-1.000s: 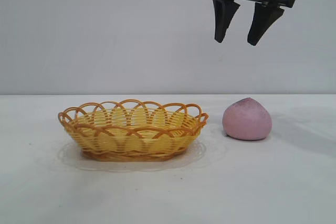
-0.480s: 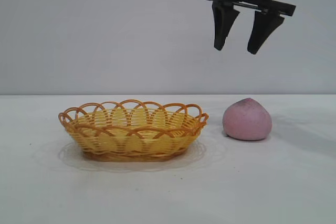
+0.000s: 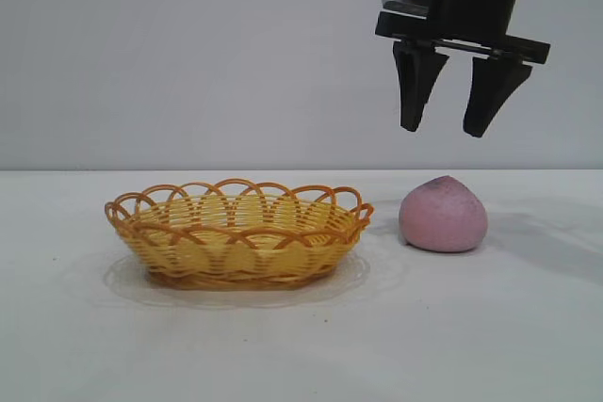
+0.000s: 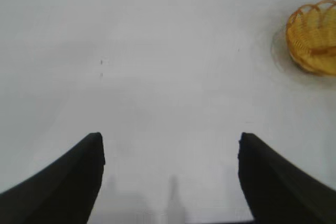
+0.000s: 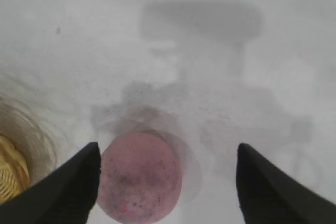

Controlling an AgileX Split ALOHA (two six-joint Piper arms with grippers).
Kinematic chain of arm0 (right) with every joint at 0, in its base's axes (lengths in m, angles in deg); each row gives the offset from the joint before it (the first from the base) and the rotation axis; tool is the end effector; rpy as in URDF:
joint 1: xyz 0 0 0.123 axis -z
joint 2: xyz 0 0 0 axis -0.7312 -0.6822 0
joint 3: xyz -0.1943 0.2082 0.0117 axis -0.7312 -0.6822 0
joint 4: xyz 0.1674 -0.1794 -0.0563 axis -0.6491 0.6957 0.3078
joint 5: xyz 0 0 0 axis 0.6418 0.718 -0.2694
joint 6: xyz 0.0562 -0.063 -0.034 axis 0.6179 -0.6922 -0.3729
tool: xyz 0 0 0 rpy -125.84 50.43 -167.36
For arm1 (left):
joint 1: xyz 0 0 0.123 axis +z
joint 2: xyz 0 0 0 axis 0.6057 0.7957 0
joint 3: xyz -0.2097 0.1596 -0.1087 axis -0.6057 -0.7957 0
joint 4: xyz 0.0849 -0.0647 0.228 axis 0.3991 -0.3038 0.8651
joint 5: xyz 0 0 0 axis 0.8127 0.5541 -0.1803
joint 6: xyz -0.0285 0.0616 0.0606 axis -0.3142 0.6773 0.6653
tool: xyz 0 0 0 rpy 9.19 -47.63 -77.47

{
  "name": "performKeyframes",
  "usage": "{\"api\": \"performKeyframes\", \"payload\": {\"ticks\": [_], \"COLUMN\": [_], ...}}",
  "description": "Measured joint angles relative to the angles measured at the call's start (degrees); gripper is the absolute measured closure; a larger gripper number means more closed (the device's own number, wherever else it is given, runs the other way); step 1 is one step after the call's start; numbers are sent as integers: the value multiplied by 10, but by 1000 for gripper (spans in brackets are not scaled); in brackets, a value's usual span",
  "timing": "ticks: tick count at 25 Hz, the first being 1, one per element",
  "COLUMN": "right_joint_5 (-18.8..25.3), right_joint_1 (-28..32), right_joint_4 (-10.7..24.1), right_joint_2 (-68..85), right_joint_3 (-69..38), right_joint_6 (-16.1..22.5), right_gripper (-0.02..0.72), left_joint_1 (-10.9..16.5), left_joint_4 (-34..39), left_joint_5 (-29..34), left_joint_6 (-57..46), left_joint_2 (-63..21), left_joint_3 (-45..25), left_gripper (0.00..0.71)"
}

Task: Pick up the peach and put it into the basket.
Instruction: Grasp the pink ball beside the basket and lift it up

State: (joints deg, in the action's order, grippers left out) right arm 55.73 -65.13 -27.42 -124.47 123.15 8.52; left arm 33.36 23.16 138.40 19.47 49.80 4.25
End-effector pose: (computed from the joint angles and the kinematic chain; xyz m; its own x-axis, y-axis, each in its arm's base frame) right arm 0.4063 0.1489 0.2012 -0.9137 -0.3513 -0.2044 -0.3840 0.9108 0.1514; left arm 0.0450 -0.0002 0.2697 -0.7447 0.0190 -0.6672 0.0230 0.9997 0.0028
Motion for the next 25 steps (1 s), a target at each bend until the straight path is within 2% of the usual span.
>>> {"api": "performKeyframes", "payload": {"ticks": [4,5,7,9,10,11,15,18,19,20,21,23,25], "right_joint_5": [7,10,21,23,23,23,12,-4,-7,-11,-14,-14,-24], "right_joint_1": [-2,-4,-11,-20,-26,-30,-38,-38,-38,-39,-40,-46,-61], "right_joint_4": [-9,-9,-10,-13,-14,-13,-7,18,22,23,23,26,27], "right_joint_2": [-3,-4,-6,-6,-8,-9,-25,-45,-51,-50,-49,-34,-6], "right_joint_3": [0,0,0,-6,-10,-17,-51,-62,-62,-62,-62,-62,-63], "right_joint_6": [0,0,0,0,0,0,2,14,15,14,13,9,5], "right_gripper": [176,176,176,176,176,176,176,316,394,507,579,642,631], "left_joint_1": [0,0,0,0,0,0,0,0,0,0,0,0,0], "left_joint_4": [-10,-11,-18,-31,-34,-36,-40,-40,-40,-40,-40,-40,-40], "left_joint_5": [6,6,6,11,12,14,16,16,16,16,16,16,16], "left_joint_6": [1,4,18,36,42,44,47,47,47,47,47,48,48], "left_joint_2": [-76,-99,-143,-188,-199,-204,-207,-207,-207,-207,-207,-207,-207], "left_joint_3": [-12,-12,-12,-12,-12,-12,-12,-12,-12,-12,-12,-12,-12], "left_gripper": [236,290,341,326,326,368,352,352,352,352,352,352,352]}}
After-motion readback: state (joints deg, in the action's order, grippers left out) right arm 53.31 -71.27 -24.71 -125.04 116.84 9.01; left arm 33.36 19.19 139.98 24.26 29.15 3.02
